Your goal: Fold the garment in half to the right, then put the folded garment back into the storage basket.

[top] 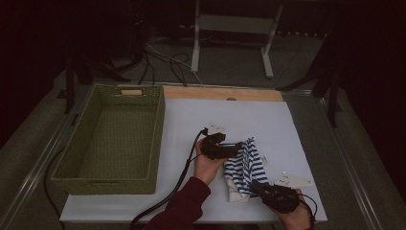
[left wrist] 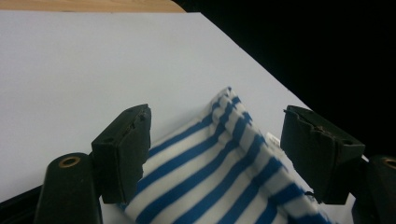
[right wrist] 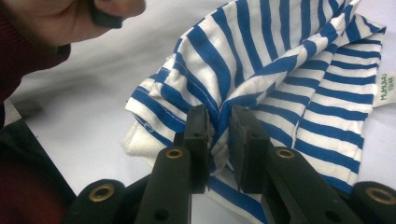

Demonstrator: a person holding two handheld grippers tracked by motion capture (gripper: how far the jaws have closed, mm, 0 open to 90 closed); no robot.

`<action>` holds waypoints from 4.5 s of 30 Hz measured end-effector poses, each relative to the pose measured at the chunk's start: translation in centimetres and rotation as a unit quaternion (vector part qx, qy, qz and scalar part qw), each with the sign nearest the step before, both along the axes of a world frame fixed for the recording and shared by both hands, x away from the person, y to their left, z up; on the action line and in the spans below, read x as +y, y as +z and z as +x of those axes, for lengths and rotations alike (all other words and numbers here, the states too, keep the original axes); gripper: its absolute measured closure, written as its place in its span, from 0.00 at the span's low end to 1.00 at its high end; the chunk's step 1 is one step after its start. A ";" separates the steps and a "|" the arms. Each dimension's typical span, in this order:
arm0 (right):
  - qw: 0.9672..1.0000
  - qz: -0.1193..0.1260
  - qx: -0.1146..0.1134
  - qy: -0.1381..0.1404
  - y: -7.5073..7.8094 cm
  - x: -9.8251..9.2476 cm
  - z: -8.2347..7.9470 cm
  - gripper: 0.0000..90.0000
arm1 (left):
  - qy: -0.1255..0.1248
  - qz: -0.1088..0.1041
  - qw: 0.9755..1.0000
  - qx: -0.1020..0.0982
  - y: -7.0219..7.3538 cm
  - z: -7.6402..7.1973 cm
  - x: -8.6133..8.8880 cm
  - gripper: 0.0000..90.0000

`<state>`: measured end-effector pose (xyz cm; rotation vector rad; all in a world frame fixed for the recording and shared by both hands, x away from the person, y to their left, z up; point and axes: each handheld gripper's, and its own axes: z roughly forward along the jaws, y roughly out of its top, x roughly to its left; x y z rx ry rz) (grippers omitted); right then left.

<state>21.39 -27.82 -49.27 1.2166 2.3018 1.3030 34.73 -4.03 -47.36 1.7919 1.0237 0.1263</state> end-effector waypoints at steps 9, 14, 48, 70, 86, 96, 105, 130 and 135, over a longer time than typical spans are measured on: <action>1.000 0.014 -0.001 -0.013 0.1 -0.5 0.1 0.74 | -0.010 0.010 1.000 0.006 -1.1 -1.5 0.7 0.29; 0.999 0.023 -0.009 -0.022 0.4 -0.8 0.2 0.56 | -0.009 0.008 1.000 0.005 -1.1 -1.5 0.9 0.29; 0.998 0.017 -0.045 -0.036 2.9 -0.5 2.4 0.12 | -0.005 0.009 1.000 -0.007 -0.4 -1.5 1.3 0.27; 0.999 0.003 -0.043 -0.013 2.4 2.1 4.7 0.12 | 0.010 0.010 1.000 -0.015 0.0 -1.4 2.1 0.19; 0.999 -0.011 -0.040 -0.009 1.7 3.7 6.2 0.12 | 0.020 0.015 0.999 -0.022 0.2 -1.4 2.5 0.17; 0.999 -0.024 -0.036 -0.017 1.2 4.2 7.2 0.12 | 0.023 0.017 0.999 -0.022 0.2 -1.3 2.8 0.17; 0.999 -0.038 -0.033 -0.015 0.7 4.8 7.8 0.13 | 0.025 0.019 0.999 -0.021 0.1 -1.3 2.9 0.17; 0.994 -0.097 -0.013 -0.043 -1.5 4.6 9.0 0.13 | 0.011 0.050 0.999 0.007 -2.4 -2.0 1.6 0.18; 0.993 -0.109 -0.013 -0.053 -1.6 4.4 8.9 0.11 | 0.016 0.066 0.998 0.015 -3.1 -2.1 1.6 0.18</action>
